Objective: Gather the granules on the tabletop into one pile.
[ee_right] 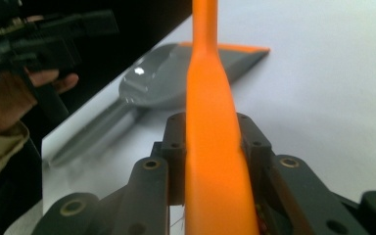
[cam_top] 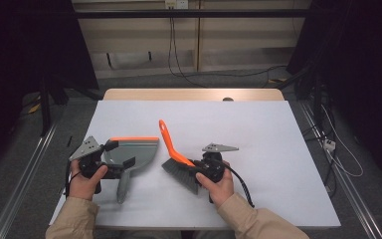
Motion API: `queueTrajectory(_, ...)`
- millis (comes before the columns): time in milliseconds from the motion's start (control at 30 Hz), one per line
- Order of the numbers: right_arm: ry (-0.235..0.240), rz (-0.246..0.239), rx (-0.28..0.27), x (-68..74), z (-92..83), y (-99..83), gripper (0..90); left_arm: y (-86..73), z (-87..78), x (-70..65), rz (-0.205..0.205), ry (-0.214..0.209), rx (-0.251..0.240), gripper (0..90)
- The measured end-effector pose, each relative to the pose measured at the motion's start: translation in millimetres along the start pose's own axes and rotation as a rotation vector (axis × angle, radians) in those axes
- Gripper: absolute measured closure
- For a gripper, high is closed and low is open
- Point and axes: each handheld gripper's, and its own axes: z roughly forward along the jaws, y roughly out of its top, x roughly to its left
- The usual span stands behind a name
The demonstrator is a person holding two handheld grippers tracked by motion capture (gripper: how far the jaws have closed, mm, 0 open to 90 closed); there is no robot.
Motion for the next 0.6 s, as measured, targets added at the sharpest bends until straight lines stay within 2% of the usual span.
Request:
queueTrajectory(133, 0.001, 0.013, -0.032, 7.3, 9.6, 4.7, 70.7, -0.1, -0.3, 0.1, -0.001, 0.003, -0.001, 4.4)
queueTrajectory(333, 0.004, 0.040, 0.003, 11.4, 31.1, 0.1, 70.7, -0.2, -0.2, 0.1, 0.000, 0.000, 0.003, 4.4)
queueTrajectory(367, -0.005, 0.043, 0.017, 10.6, 33.5, -0.7, 70.7, -0.1, -0.2, 0.1, 0.001, -0.001, 0.000, 4.4)
queueTrajectory(467, -0.059, 0.008, 0.038, 6.7, 35.1, -2.3, 70.6, -0.3, -0.4, 0.7, 0.001, 0.002, 0.000, 4.4)
queueTrajectory(533, -0.064, 0.044, 0.048, 1.3, 32.5, -1.8, 70.5, -0.5, -0.1, 0.5, 0.000, 0.002, 0.003, 4.4)
queueTrajectory(600, -0.070, 0.035, 0.051, -0.8, 29.7, -1.8, 70.4, -0.3, -0.1, 0.3, 0.002, 0.000, 0.003, 4.4)
